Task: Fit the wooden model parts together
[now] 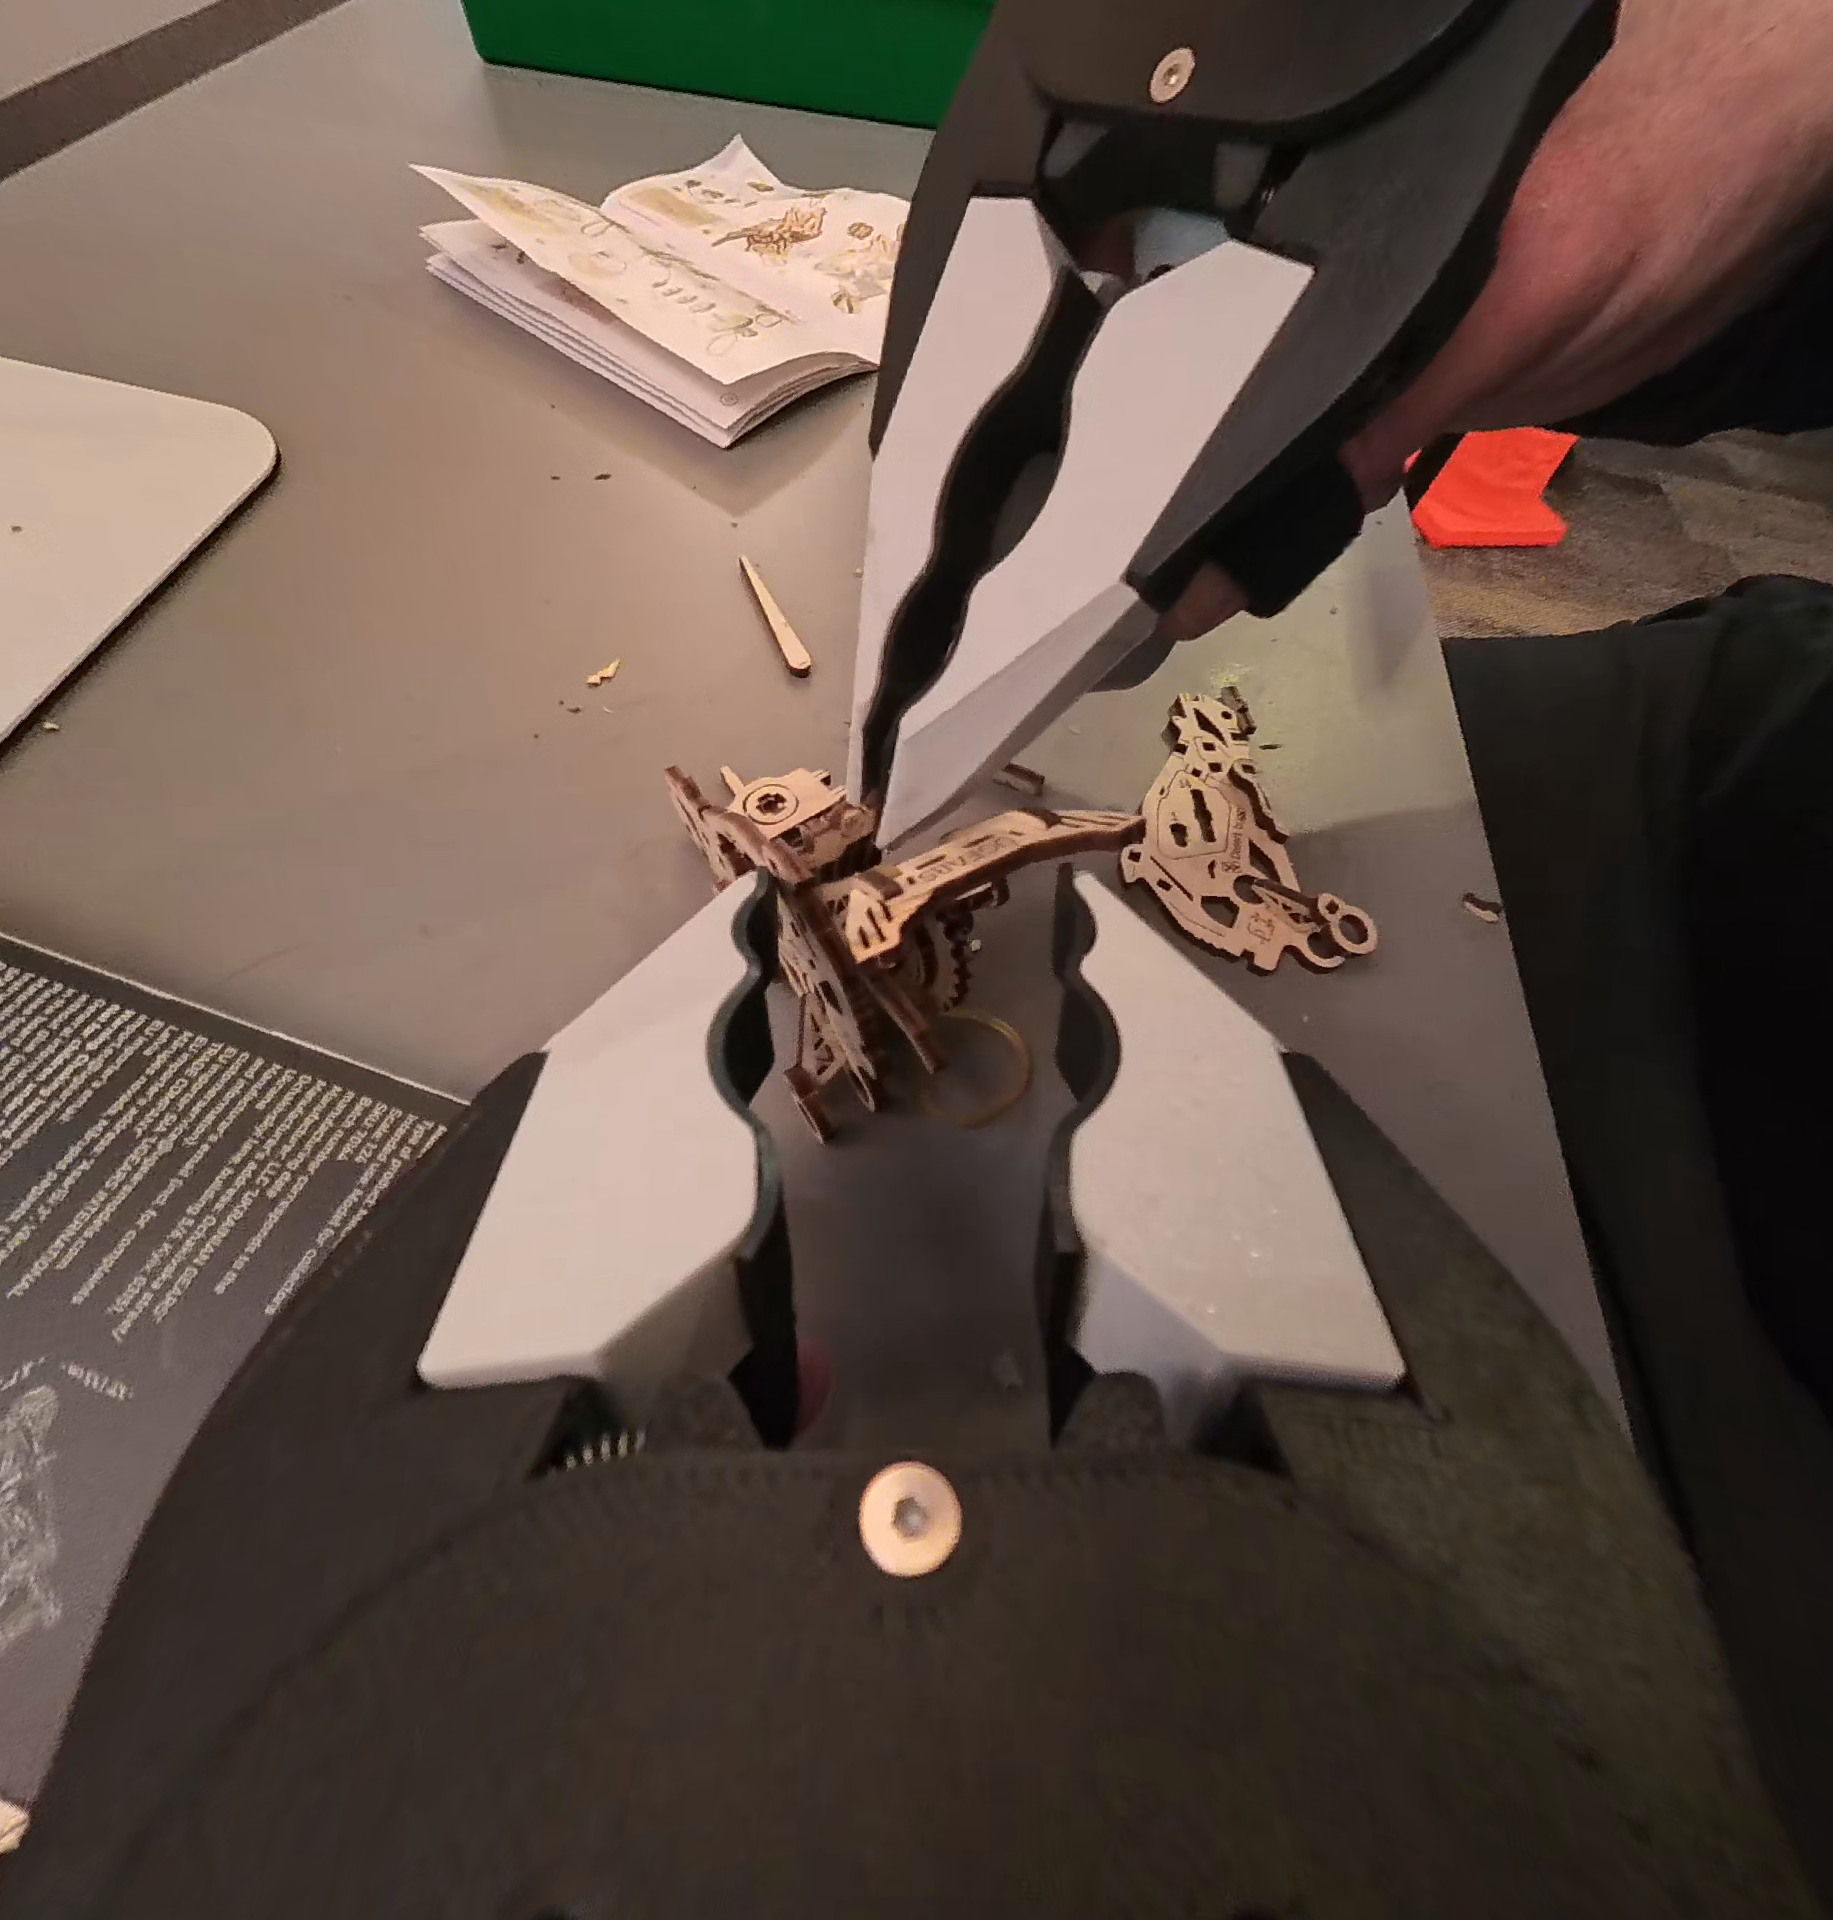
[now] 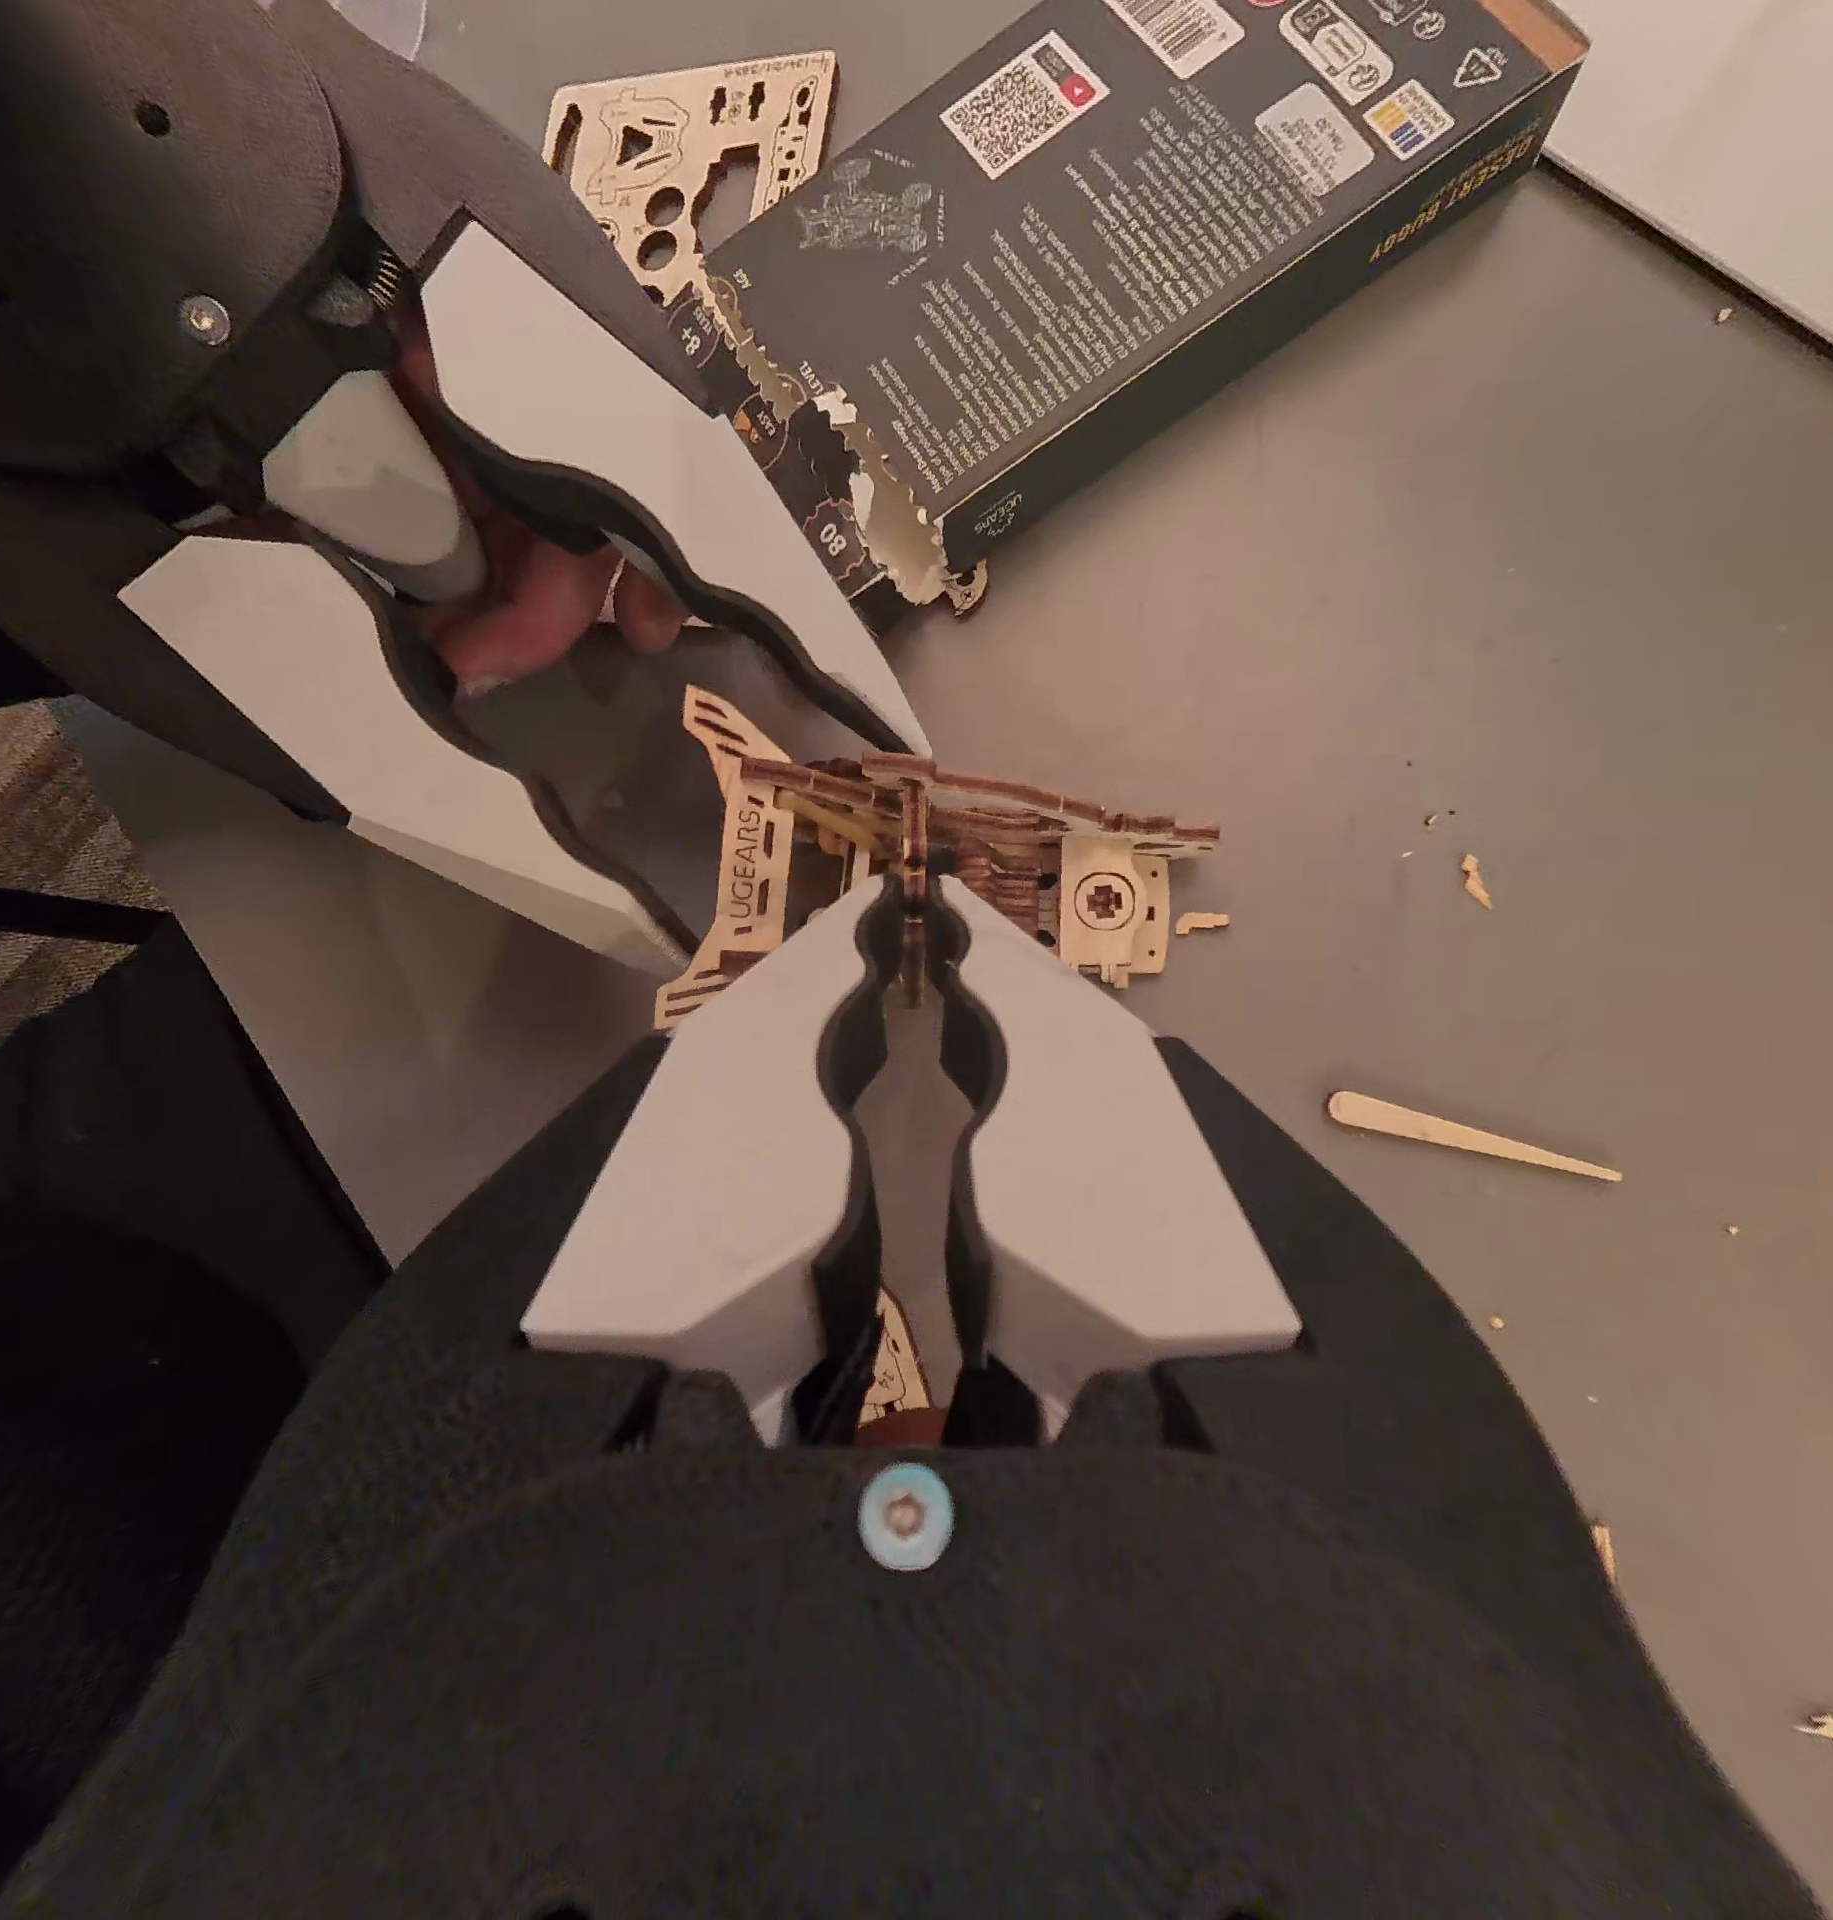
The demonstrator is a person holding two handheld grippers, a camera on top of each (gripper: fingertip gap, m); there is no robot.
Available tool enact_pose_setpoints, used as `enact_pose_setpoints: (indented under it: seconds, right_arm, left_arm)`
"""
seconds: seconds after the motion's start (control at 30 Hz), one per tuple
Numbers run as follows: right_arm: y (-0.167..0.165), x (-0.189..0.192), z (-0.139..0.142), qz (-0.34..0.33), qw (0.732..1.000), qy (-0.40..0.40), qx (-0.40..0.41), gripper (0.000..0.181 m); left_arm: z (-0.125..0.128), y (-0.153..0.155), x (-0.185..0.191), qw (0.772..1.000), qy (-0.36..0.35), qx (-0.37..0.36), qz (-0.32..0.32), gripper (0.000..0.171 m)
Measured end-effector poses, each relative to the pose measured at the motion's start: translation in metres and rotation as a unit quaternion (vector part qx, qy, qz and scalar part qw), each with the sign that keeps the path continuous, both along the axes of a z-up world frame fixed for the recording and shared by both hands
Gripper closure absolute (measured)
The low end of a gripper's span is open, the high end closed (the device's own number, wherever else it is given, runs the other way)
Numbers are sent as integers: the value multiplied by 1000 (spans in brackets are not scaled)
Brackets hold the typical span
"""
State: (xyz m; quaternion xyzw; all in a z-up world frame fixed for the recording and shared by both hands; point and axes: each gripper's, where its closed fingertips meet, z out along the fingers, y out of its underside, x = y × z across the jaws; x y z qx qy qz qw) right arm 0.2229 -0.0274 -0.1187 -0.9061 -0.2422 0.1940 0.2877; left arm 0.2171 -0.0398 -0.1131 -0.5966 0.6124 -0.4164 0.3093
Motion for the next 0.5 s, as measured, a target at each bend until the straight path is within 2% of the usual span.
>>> enact_pose_setpoints:
  seconds: [0.5]
  right_arm:
    - [1, 2, 2, -11, 1000, -4, -13, 181]
  left_arm:
    - [-2, -1, 2, 999, 6, 34, -11, 119]
